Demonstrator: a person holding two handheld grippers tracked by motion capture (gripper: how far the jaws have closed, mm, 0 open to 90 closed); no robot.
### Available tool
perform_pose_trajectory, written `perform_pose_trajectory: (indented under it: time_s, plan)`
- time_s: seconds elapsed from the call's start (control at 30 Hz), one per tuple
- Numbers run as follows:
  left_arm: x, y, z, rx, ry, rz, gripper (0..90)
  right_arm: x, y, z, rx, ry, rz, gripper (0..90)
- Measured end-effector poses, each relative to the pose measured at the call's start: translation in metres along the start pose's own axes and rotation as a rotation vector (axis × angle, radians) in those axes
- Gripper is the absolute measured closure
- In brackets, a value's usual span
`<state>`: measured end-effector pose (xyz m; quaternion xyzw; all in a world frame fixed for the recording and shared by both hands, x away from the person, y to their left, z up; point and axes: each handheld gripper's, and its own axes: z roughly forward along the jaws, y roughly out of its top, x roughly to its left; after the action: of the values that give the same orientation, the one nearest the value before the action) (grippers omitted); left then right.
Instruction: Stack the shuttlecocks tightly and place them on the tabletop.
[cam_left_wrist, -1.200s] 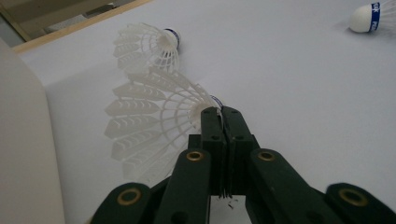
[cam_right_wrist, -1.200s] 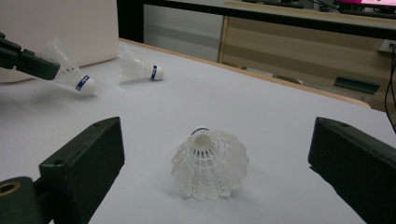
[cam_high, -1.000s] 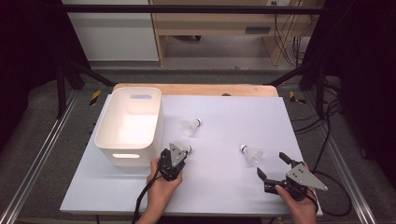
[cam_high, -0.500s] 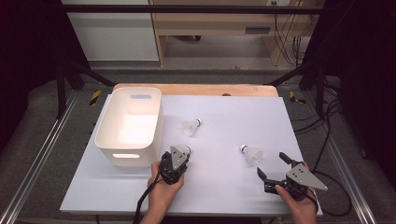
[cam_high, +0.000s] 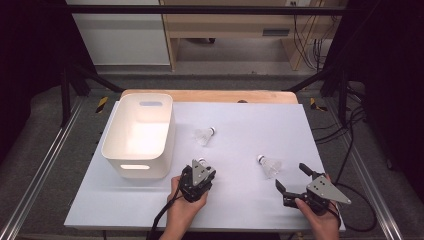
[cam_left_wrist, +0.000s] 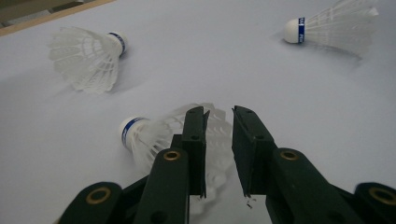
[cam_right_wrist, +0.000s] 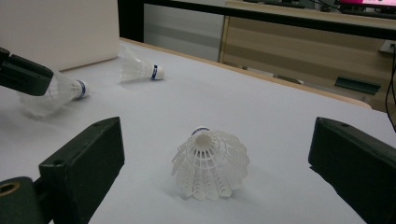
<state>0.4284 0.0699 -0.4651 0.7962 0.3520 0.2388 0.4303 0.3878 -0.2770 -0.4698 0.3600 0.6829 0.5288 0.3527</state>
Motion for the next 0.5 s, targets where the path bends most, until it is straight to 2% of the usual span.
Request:
perform_pose_trajectory:
  time_s: [0.27,0.5]
  plan:
    - [-0.0098,0.0102,0.0092,-0.018,-0.041,-0.002,73.1,-0.0010,0.0001,-0.0005,-0.003,-0.001,-0.002,4.0]
    - [-0.0120,0.0115,0.0009,-0.052,-0.070,-0.016,72.4,-0.0011,0.0005,-0.0009,-0.003,0.000,-0.001,3.9]
